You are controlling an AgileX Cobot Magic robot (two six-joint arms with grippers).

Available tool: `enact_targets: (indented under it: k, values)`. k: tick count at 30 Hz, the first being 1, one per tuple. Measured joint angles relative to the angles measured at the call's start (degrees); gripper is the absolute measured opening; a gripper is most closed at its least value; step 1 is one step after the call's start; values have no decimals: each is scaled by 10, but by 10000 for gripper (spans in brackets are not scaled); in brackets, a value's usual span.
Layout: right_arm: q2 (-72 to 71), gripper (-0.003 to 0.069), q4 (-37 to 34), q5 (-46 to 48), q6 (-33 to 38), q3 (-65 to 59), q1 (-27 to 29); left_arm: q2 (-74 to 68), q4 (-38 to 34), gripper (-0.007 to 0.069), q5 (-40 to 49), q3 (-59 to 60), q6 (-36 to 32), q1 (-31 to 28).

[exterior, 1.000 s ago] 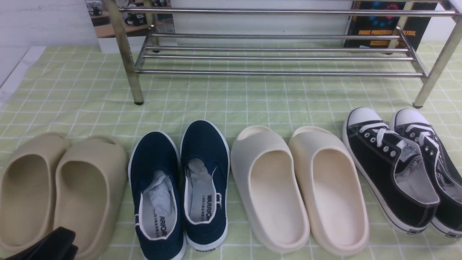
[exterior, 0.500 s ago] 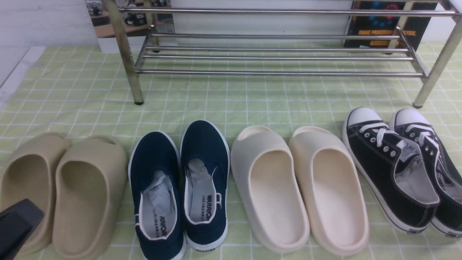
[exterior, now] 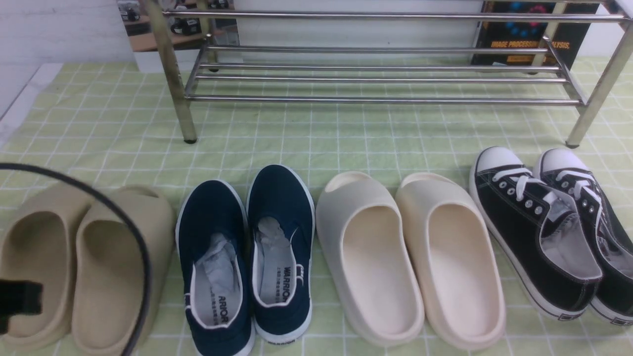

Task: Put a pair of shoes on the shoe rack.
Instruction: Use the left arm to grab the shoe closest to it

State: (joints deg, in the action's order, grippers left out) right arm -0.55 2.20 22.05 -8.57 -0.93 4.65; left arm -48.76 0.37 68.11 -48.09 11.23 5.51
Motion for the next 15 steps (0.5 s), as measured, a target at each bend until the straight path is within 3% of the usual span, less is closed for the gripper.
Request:
enact_targets:
  k: [7, 11, 13, 15]
  values:
    - [0, 239, 0, 0, -1, 0, 0, -136, 0, -2, -13, -47, 41, 112]
    - [0, 239, 0, 0, -1, 0, 0, -194, 11, 78, -44, -53, 86, 162]
    - [0, 239, 0, 0, -1, 0, 0, -239, 9, 181, -76, -55, 117, 198]
    - [0, 239, 0, 0, -1, 0, 0, -258, 7, 230, -90, -55, 128, 211]
